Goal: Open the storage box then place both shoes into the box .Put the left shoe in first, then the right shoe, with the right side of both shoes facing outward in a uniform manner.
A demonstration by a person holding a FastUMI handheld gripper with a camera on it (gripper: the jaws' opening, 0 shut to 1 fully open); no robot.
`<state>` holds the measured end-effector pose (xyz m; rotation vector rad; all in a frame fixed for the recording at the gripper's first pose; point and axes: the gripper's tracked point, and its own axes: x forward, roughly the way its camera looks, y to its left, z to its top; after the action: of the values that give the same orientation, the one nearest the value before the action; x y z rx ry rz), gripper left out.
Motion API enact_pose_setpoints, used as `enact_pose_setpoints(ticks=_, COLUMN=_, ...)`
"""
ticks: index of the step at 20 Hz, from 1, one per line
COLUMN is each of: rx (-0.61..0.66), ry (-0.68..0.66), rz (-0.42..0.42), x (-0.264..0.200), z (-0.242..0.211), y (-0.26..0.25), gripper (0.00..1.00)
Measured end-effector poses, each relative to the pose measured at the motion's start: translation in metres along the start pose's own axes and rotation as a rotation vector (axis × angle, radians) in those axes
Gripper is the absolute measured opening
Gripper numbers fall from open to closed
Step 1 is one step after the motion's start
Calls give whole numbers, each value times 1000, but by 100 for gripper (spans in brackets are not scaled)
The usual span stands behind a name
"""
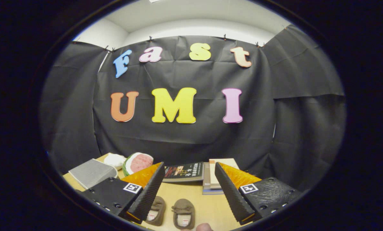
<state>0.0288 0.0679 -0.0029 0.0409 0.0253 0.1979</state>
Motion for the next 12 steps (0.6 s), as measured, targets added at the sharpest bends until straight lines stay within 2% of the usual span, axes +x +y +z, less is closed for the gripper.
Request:
enact_pose_setpoints(ticks=3, rx=64, ry=47, rz=111, x=17, z=-26, y=44, gripper=94)
enact_pose_setpoints(ticks=6, rx=92, ry=94, rz=178, x=22, z=-44, y=86, gripper=95)
enact_pose_setpoints(ticks=12, rx=112, ry=179, rz=318, x=30, z=-85, y=201, gripper=95)
